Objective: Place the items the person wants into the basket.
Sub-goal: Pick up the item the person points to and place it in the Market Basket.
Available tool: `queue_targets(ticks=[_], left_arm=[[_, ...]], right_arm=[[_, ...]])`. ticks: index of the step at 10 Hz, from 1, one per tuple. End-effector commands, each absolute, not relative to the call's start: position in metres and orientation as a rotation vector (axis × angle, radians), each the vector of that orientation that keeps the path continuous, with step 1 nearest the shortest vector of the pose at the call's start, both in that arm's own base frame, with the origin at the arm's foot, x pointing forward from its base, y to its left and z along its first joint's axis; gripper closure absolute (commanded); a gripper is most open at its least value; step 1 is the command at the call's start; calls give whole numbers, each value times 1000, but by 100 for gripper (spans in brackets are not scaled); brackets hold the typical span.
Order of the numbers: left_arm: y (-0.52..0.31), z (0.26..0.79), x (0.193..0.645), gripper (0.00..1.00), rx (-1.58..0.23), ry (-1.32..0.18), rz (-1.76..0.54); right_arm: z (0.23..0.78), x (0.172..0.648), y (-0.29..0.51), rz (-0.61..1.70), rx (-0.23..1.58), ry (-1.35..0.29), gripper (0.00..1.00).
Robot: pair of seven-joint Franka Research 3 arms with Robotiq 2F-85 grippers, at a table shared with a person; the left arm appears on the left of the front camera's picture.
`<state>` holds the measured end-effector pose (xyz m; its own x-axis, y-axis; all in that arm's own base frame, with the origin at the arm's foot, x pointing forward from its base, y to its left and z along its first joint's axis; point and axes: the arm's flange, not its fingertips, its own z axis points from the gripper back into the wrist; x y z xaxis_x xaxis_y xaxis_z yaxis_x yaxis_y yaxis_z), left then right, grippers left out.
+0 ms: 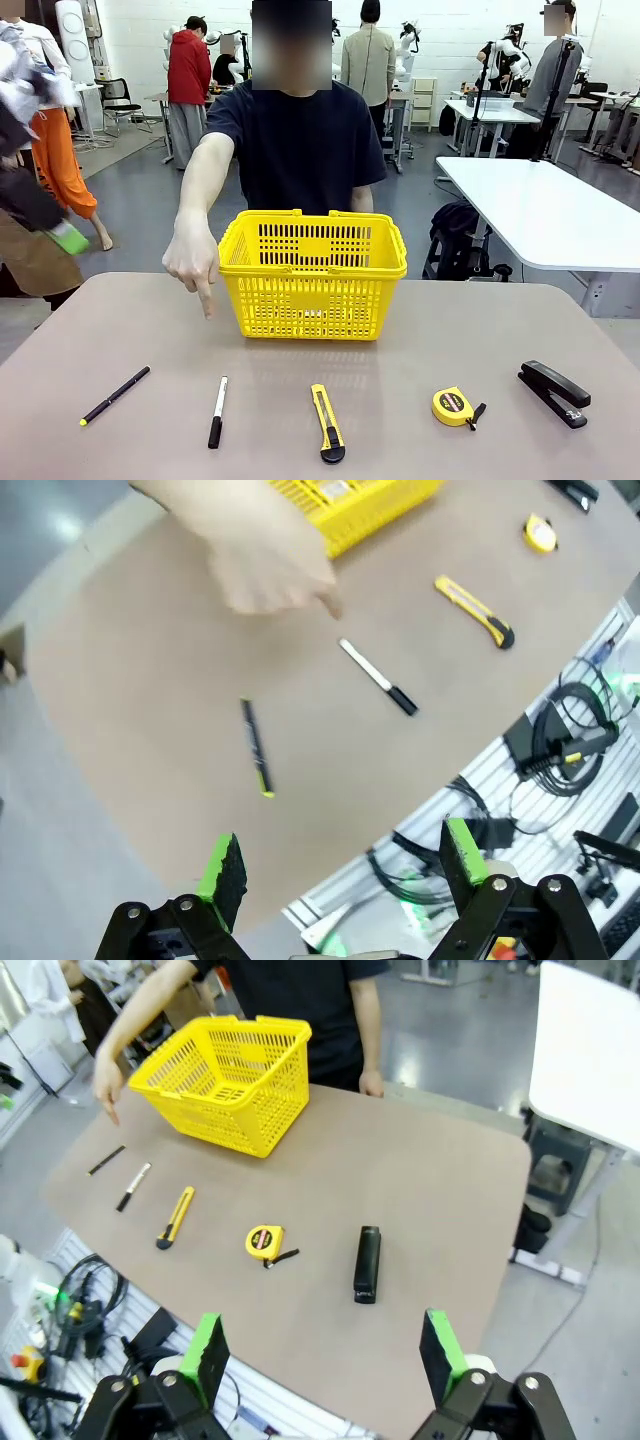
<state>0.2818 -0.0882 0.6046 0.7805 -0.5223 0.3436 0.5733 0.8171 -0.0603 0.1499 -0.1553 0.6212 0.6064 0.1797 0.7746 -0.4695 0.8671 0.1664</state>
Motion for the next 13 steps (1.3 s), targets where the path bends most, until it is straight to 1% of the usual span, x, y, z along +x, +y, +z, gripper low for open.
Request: queue_targets(ticks=[1, 2, 3, 6, 8, 9, 13], left_arm=[[-117, 592, 289, 0, -163, -252, -480], [-138, 570, 293, 0, -107, -257, -359], [-153, 550, 294, 0, -57, -248, -296], [-173, 518, 303, 0, -48, -220, -197], [-169, 514, 301, 0, -57, -236, -217], [-171, 514, 301, 0, -59, -208, -212], [-171, 514, 301, 0, -59, -208, -212]], right_arm=[[621, 151, -155, 396, 380, -844, 0], [621, 151, -155, 396, 380, -844, 0], [621, 151, -155, 396, 380, -844, 0], [621, 151, -155, 396, 380, -844, 0], [621, 151, -155, 396, 380, -844, 0], [621, 151, -155, 396, 380, -844, 0], [621, 151, -155, 396, 380, -844, 0]])
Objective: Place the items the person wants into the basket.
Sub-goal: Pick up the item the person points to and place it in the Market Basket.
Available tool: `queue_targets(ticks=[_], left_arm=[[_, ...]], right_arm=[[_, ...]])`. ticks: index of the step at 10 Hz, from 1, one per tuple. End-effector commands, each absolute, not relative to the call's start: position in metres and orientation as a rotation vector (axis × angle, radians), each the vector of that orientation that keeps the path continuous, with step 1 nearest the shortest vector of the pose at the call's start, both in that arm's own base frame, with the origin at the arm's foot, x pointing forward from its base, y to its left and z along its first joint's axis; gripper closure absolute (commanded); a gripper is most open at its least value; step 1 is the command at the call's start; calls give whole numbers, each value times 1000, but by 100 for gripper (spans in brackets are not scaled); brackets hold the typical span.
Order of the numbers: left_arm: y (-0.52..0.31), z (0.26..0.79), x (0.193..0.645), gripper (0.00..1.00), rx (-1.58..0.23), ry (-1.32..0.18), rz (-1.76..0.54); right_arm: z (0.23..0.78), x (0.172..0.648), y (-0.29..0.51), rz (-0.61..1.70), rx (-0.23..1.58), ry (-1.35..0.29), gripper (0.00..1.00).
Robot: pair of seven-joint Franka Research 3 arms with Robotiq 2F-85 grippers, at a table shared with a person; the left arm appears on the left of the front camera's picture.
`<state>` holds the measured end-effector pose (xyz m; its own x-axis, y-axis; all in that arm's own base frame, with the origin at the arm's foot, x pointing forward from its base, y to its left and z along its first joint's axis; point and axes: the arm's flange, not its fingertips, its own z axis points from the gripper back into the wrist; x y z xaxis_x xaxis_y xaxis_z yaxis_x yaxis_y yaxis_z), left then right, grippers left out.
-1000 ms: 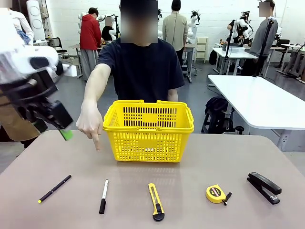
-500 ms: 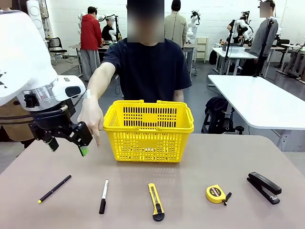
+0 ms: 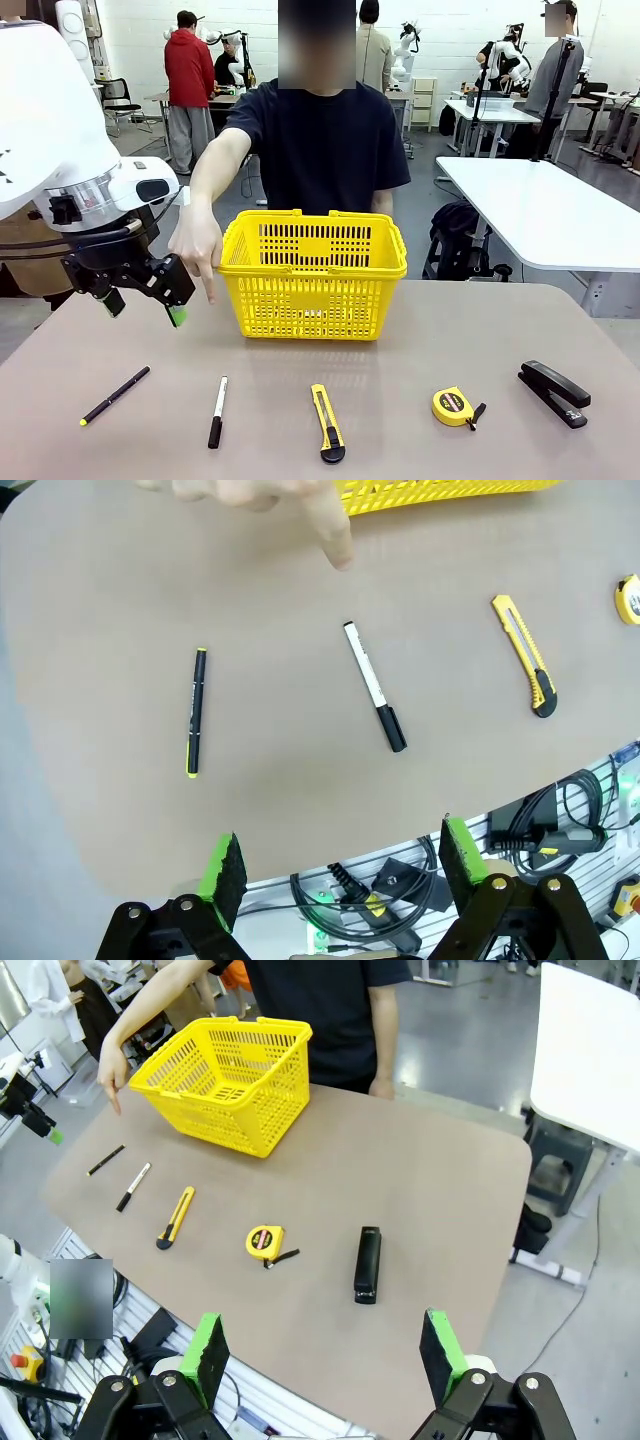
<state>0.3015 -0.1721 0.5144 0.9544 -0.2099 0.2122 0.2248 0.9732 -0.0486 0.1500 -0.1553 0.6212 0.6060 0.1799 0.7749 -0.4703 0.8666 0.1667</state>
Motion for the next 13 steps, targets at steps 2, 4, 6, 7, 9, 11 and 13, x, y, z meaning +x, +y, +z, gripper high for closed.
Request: queue_targets(ticks=[2, 4, 6, 7, 9, 11, 13], left_arm=[[-171, 514, 301, 0, -59, -208, -212], [-189, 498, 297, 0, -77, -193, -253], [-214, 471, 300, 0, -62, -167, -200], [-218, 457, 302, 0, -54, -168, -165], [-224, 427, 313, 0, -58, -129, -81], [-231, 394, 326, 0, -80, -78, -17], [-238, 372, 332, 0, -93, -69, 35]], right_arm=[[621, 151, -155, 396, 380, -844, 0], [621, 151, -155, 396, 380, -844, 0], [621, 151, -155, 396, 380, -844, 0], [621, 151, -155, 396, 380, -844, 0], [621, 151, -155, 396, 380, -844, 0], [621, 151, -155, 396, 380, -844, 0], [621, 151, -155, 396, 380, -844, 0]])
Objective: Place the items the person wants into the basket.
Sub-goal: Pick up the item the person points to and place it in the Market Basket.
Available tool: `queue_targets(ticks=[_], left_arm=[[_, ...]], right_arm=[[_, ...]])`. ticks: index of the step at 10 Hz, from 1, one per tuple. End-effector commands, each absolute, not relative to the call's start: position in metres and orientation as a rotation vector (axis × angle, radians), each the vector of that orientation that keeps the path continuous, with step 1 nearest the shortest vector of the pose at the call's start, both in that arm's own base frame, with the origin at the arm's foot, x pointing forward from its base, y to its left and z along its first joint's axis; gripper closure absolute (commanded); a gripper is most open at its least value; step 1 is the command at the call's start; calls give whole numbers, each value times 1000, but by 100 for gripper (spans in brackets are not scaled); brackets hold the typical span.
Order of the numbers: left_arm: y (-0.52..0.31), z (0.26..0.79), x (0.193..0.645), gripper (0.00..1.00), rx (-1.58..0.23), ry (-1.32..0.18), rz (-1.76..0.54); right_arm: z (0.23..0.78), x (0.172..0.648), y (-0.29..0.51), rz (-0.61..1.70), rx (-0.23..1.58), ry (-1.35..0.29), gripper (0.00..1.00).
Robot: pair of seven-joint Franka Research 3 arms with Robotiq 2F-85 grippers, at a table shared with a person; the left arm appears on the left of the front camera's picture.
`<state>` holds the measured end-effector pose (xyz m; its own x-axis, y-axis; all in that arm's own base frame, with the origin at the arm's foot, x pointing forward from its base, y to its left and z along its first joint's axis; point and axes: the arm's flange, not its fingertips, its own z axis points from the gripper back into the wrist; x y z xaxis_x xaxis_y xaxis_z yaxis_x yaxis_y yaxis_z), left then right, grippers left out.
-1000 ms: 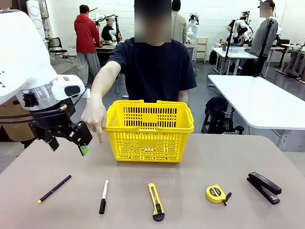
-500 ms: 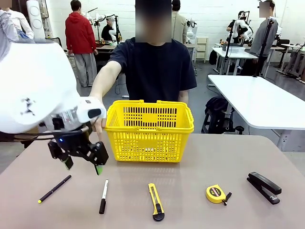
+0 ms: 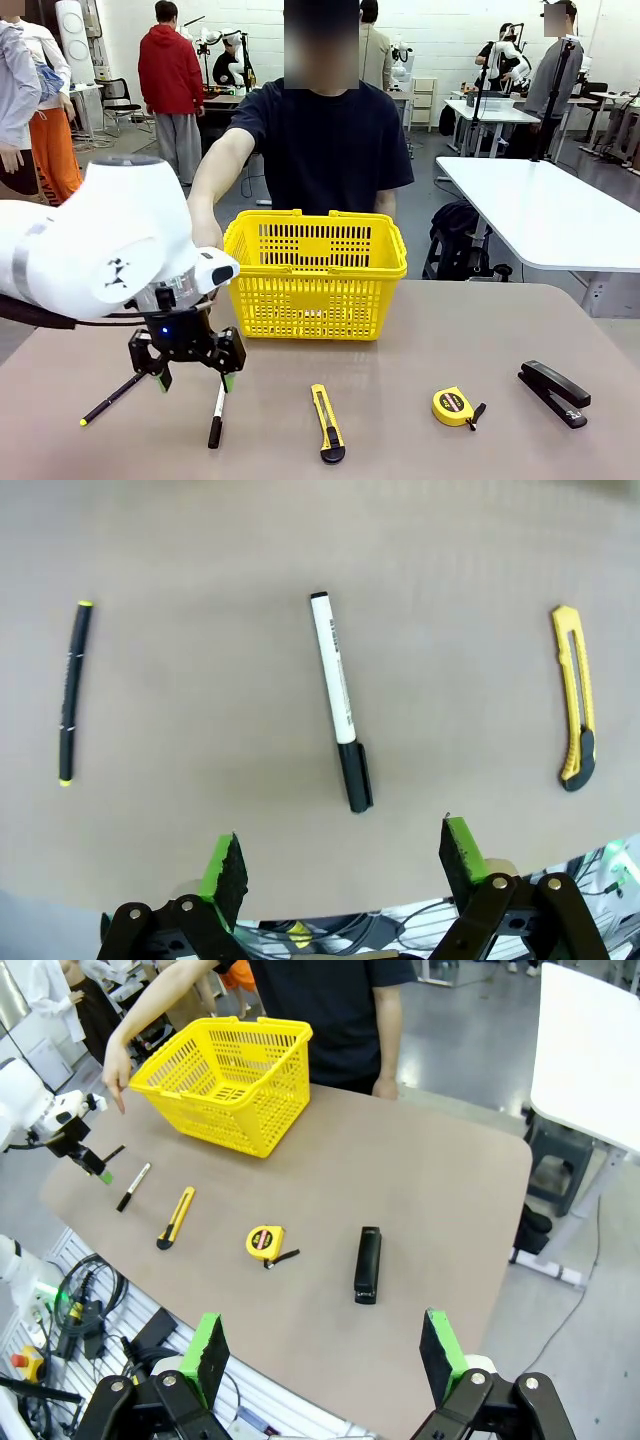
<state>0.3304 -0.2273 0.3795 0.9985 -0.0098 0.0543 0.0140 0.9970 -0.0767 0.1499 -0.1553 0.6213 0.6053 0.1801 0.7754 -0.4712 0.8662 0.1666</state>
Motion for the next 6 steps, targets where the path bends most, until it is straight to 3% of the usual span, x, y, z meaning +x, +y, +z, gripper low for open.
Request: queue_targets(ticks=[1, 6], left_arm=[[-241, 364, 334, 0, -72, -70, 51], [-255, 325, 348, 0, -11, 9, 67]], right_arm=[[621, 151, -155, 396, 380, -844, 0], [621, 151, -155, 396, 380, -844, 0]])
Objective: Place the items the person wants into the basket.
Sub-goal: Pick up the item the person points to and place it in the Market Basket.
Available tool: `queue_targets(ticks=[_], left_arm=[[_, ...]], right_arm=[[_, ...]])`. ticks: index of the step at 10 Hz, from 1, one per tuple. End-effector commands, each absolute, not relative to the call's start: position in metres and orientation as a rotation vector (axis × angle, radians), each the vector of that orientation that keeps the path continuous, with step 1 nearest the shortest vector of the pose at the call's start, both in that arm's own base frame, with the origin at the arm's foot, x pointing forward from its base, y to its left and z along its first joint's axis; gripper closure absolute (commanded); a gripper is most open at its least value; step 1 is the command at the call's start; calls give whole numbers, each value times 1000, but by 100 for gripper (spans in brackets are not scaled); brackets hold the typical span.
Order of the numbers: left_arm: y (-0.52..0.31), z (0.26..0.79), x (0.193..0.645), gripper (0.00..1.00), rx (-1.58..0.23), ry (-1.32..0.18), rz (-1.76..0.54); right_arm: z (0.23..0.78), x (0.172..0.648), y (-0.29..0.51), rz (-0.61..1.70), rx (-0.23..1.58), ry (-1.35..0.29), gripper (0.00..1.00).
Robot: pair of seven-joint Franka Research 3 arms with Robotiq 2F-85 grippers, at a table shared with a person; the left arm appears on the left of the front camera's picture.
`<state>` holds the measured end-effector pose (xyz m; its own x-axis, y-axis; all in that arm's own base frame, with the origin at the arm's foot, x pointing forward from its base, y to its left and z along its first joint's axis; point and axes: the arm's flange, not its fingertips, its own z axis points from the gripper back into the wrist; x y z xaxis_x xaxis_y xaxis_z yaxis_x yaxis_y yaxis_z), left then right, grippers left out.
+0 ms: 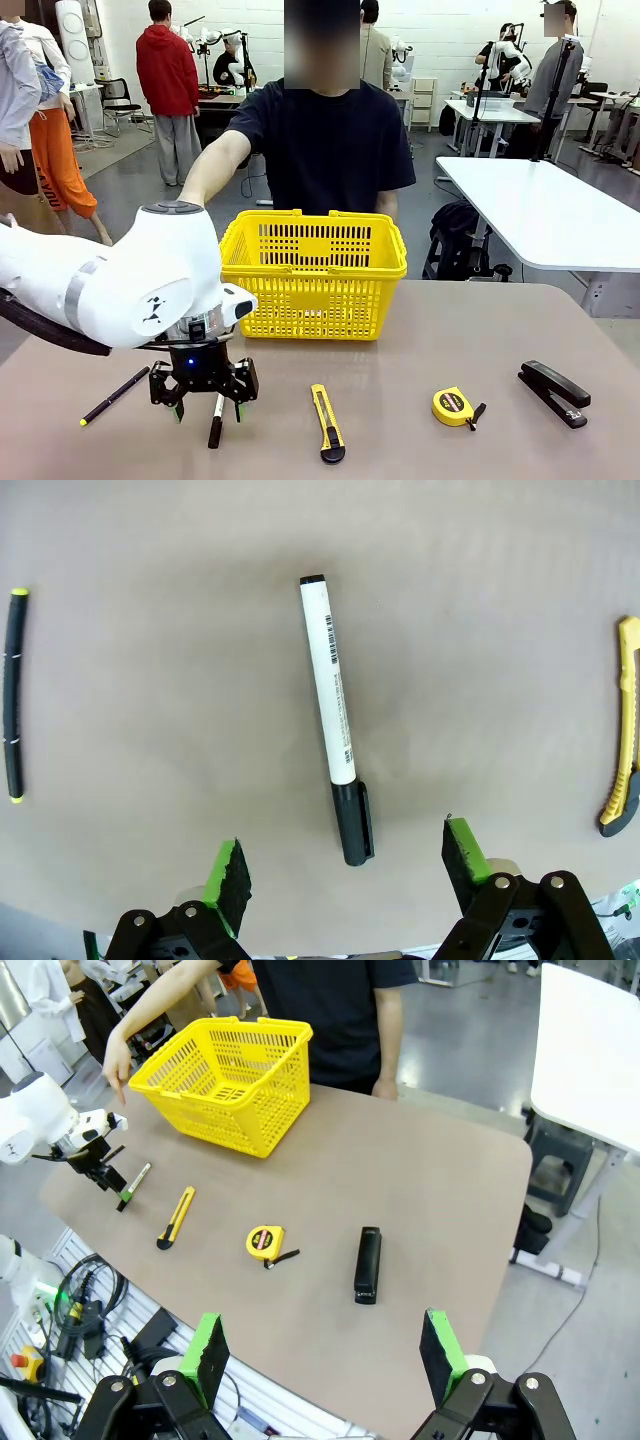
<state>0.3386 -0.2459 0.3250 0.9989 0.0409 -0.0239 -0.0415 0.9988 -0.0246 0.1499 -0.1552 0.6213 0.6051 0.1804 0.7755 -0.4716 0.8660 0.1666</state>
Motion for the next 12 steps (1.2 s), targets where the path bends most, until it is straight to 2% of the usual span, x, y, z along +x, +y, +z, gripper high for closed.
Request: queue_targets(ticks=[1, 10, 11, 12], left_arm=[[-254, 322, 349, 0, -14, 9, 72], [-246, 303, 364, 0, -24, 28, 59], [-246, 304, 363, 57, -28, 17, 31], [-245, 304, 362, 57, -28, 16, 28]], right_arm=[[621, 151, -155, 396, 380, -844, 0], [621, 151, -155, 396, 380, -844, 0], [621, 151, -155, 396, 380, -844, 0], [621, 151, -155, 396, 380, -844, 0]])
